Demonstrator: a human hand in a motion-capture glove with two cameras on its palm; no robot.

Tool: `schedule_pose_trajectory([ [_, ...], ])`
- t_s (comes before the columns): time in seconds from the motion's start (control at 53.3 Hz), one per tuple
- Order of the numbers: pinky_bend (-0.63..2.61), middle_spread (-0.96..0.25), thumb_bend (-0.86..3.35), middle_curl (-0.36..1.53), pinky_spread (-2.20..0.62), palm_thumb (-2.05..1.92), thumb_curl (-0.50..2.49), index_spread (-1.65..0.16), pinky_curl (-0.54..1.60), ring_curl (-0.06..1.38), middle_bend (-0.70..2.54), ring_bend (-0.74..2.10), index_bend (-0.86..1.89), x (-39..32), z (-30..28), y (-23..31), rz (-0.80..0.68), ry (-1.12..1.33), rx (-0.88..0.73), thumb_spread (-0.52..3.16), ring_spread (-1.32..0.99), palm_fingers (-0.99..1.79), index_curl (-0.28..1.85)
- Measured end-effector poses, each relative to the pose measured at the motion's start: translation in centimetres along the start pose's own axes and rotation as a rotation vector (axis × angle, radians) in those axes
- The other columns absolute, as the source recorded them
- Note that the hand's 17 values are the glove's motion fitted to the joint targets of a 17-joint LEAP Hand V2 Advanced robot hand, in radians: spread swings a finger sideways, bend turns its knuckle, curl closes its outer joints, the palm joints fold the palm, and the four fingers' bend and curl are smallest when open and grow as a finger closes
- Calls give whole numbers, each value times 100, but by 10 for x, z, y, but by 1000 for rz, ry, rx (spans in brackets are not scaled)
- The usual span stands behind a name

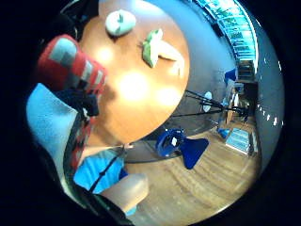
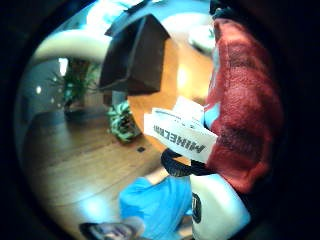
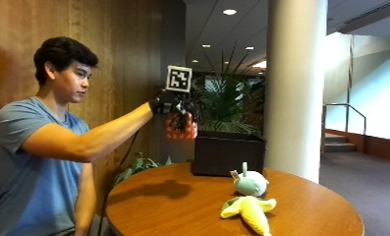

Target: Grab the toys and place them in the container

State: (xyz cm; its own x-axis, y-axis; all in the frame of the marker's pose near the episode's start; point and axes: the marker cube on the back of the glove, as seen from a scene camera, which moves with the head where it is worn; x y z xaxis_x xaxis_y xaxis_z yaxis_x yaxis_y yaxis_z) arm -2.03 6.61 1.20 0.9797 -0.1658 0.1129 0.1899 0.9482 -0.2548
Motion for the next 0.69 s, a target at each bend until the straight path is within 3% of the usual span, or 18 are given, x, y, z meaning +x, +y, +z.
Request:
schedule_pose_trajectory([
  [0.188, 137, -17, 10, 46, -28, 24, 38, -29, 39, 50, 55, 105, 11, -42, -71, -30, 67, 21, 100, 146, -30, 36, 14],
  [0.263, 138, -17, 9, 47, -28, 24, 39, -29, 40, 51, 56, 107, 11, -64, -89, -57, 196, -67, 111, 146, -30, 37, 14],
  [0.338, 139, -18, 8, 48, -29, 24, 39, -29, 39, 51, 56, 108, 11, -73, -91, -71, 87, 18, 103, 146, -30, 37, 14],
  [0.694, 140, -18, 4, 51, -30, 23, 41, -29, 39, 50, 55, 109, 12, -187, -102, -167, -97, -31, 148, 145, -31, 38, 14],
])
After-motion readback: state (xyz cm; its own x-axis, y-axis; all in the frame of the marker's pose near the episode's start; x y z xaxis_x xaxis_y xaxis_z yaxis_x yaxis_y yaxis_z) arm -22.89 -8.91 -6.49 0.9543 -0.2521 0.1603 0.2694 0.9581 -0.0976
